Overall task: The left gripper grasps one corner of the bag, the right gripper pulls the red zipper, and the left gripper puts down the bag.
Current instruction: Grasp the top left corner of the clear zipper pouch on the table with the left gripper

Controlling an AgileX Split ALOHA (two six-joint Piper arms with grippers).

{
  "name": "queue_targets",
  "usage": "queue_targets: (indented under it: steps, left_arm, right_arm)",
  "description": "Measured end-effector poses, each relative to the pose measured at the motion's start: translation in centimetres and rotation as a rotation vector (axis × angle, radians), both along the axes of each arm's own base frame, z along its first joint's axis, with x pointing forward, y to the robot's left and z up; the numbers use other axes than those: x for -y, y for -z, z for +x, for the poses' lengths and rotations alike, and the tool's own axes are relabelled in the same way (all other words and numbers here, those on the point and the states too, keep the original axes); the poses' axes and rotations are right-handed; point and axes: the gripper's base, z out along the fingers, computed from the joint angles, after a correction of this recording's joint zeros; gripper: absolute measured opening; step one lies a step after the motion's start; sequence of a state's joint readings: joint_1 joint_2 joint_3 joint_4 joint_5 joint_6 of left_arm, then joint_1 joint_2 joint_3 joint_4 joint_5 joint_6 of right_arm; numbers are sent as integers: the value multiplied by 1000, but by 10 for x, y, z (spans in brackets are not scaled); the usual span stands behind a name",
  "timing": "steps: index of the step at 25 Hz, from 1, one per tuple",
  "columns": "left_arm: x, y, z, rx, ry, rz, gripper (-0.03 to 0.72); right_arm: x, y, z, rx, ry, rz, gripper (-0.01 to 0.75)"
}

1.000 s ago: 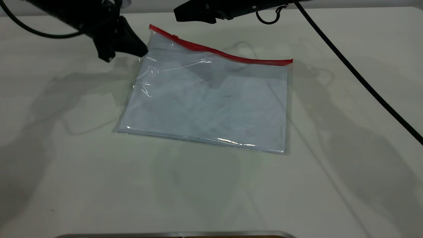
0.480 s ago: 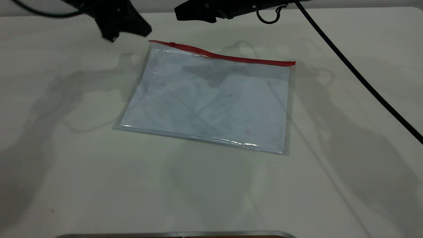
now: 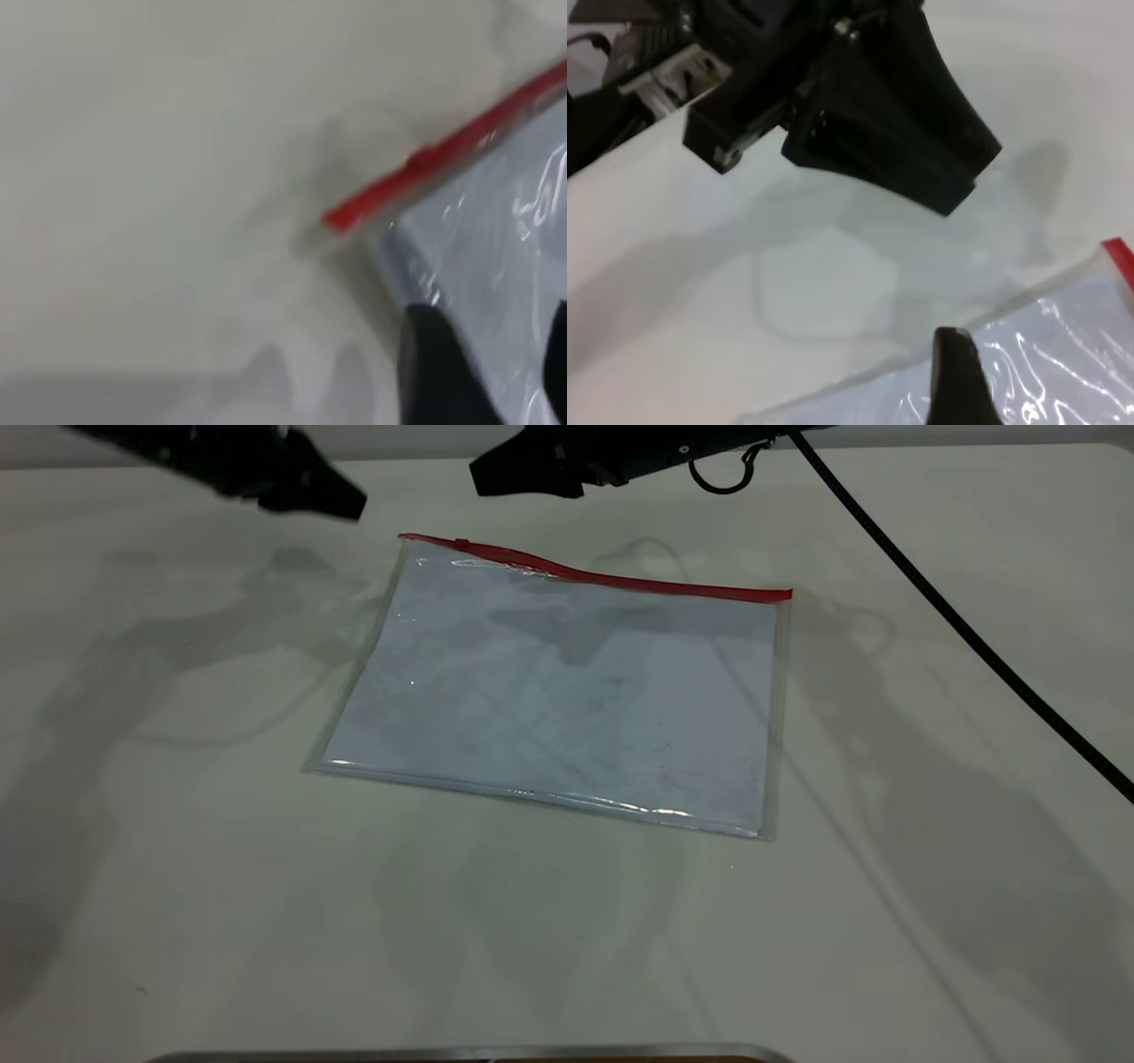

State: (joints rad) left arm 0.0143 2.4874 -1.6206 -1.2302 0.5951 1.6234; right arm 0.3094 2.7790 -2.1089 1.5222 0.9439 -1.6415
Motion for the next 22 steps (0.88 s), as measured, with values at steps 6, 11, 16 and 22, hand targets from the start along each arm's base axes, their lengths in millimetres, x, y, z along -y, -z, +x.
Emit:
queue_targets:
  steps: [6,11,16,22]
  left_arm:
    - [0,34,-3,-75,-59,-50,496]
    - [3,42,1,-87,-74,-122,497]
    - [7,51,3,-95,-69,-166,497]
    - [20,59,8,-82,-43,-169,497]
  right_arm:
    - [0,1,-1,-1,-10,-12,520]
    - [0,2,-2,-11,-16,-20,520]
    - [0,2,-2,-13,-18,-20,520]
    - [0,2,-2,-14,-18,-21,520]
